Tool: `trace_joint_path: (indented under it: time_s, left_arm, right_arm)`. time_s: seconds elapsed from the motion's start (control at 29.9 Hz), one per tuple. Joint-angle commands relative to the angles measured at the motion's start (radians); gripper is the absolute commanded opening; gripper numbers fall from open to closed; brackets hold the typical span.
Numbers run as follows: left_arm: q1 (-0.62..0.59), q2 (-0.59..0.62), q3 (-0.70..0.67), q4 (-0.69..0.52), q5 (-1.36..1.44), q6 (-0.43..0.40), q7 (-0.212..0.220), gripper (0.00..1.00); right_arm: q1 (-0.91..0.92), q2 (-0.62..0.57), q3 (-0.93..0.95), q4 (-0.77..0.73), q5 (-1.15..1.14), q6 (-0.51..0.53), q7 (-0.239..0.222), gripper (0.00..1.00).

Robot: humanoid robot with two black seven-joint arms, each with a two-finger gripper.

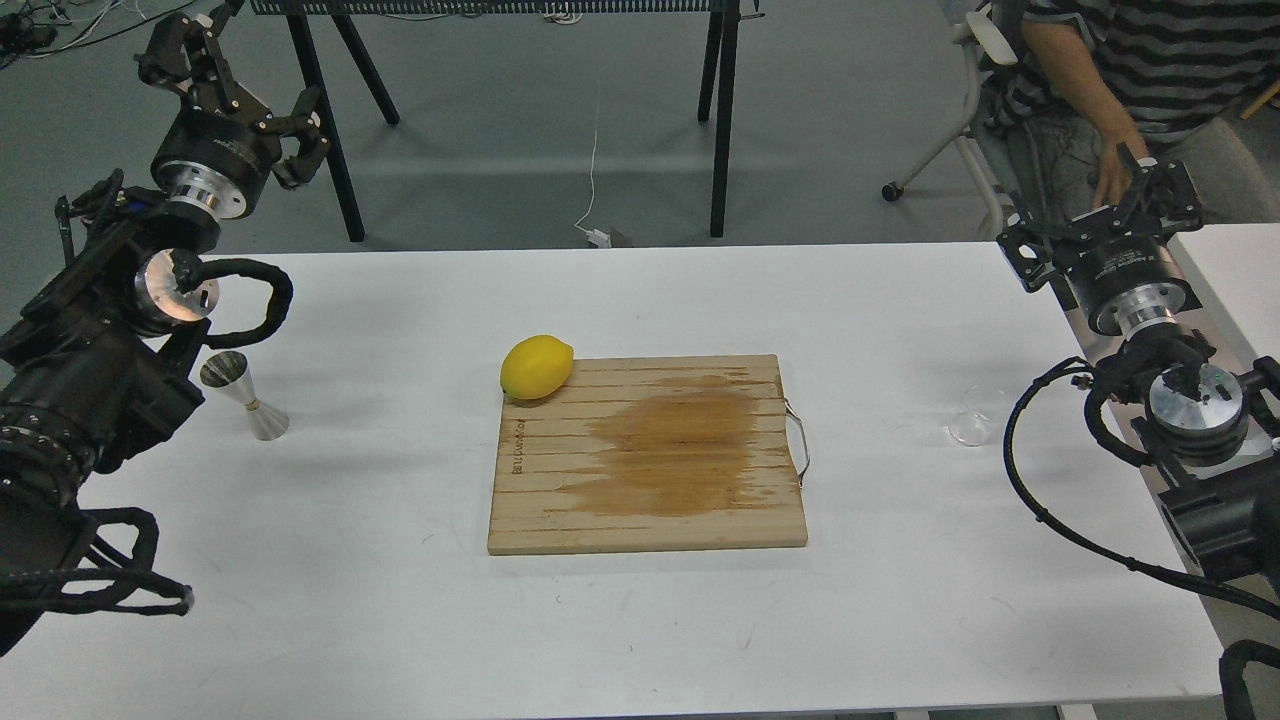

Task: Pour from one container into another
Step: 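Lower the left gripper toward the metal jigger on the table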

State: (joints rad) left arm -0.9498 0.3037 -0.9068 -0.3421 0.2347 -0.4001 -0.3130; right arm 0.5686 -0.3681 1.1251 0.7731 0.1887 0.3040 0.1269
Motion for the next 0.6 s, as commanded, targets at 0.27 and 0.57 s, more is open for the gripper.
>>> trace_joint_path:
  time_s: [0.27, 0.57]
  left_arm:
    - [-0.004, 0.002, 0.013, -0.001, -0.001, -0.008, -0.003, 1.00]
    - [-0.012, 0.017, 0.020, -0.006, 0.014, -0.051, -0.023, 1.00]
  right_arm:
    - [0.001, 0.000, 0.004, 0.002, 0.000, 0.004, -0.001, 0.99]
    - [0.002, -0.002, 0.010, 0.003, 0.000, 0.007, 0.000, 0.99]
